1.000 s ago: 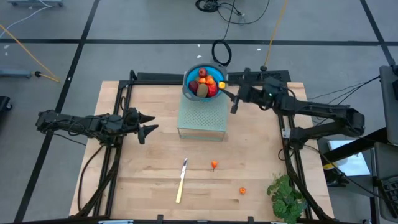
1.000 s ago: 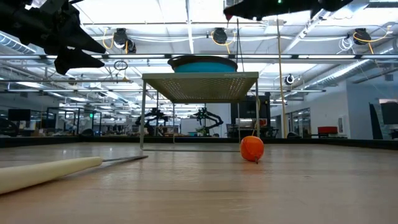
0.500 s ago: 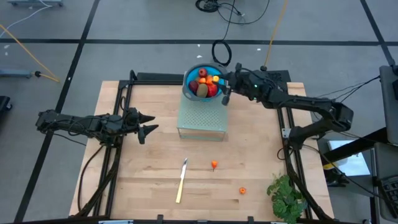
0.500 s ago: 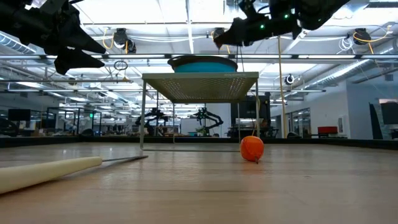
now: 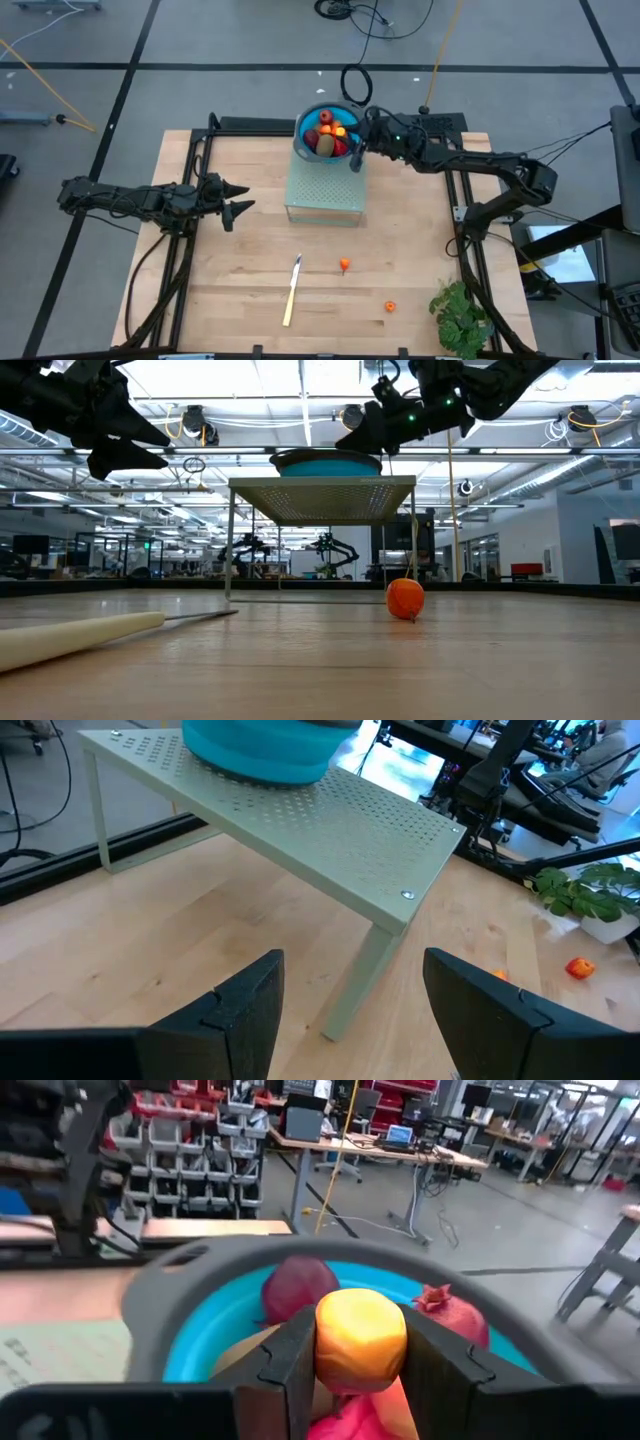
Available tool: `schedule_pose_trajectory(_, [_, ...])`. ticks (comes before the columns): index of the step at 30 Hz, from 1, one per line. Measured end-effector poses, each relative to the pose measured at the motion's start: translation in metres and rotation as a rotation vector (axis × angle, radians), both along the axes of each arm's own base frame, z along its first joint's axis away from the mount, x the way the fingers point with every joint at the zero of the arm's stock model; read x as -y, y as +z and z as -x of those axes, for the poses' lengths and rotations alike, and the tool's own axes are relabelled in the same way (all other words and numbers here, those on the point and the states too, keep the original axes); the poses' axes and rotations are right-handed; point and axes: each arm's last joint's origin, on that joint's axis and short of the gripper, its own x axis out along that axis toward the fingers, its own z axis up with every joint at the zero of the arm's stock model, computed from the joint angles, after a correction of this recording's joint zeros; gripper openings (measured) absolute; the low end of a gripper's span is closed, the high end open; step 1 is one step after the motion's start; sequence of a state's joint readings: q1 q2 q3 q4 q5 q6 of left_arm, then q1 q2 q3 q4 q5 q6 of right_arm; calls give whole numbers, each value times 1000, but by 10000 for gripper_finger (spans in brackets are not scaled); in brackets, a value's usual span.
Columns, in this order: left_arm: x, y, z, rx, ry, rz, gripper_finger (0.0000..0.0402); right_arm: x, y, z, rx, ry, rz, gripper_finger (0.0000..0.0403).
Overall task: Pick & Place Fruit
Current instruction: Put the peach into the blue strainer bowl on the shelf
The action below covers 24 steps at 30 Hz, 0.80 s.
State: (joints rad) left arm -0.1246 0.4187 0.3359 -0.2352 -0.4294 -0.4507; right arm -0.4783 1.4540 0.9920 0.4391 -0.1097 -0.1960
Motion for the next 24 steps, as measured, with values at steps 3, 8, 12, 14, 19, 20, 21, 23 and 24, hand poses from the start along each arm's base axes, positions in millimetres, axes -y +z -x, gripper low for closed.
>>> schedule_pose_trajectory(3, [0, 0, 0, 1, 0, 0, 241, -3, 0, -2, 19, 5, -63, 116])
schedule_pose_trajectory(8, [-1, 0, 0, 1, 17, -6, 241, -7, -1, -3, 19, 15, -80, 116])
schedule_pose_trajectory(12, [-2, 0, 1, 2, 56, -19, 241, -7, -5, -3, 8, 1, -171, 116])
schedule_pose_trajectory(14, [-2, 0, 1, 3, 70, -24, 241, -7, -7, -2, -4, -4, -203, 116])
schedule_pose_trajectory(19, [-2, 0, 1, 2, 73, -25, 241, -7, -7, -2, -6, -4, -197, 116])
schedule_pose_trajectory(20, [-2, 0, 1, 2, 73, -25, 241, -7, -7, -2, -7, -4, -199, 116])
schedule_pose_trajectory(21, [-2, 0, 1, 2, 73, -25, 241, -7, -7, -2, -9, -4, -200, 116])
schedule_pose_trajectory(23, [-2, 0, 1, 2, 74, -25, 241, -7, -8, -2, -10, -4, -200, 116])
schedule_pose_trajectory(24, [-2, 0, 1, 2, 73, -25, 241, -7, -8, -2, -10, -4, -200, 116])
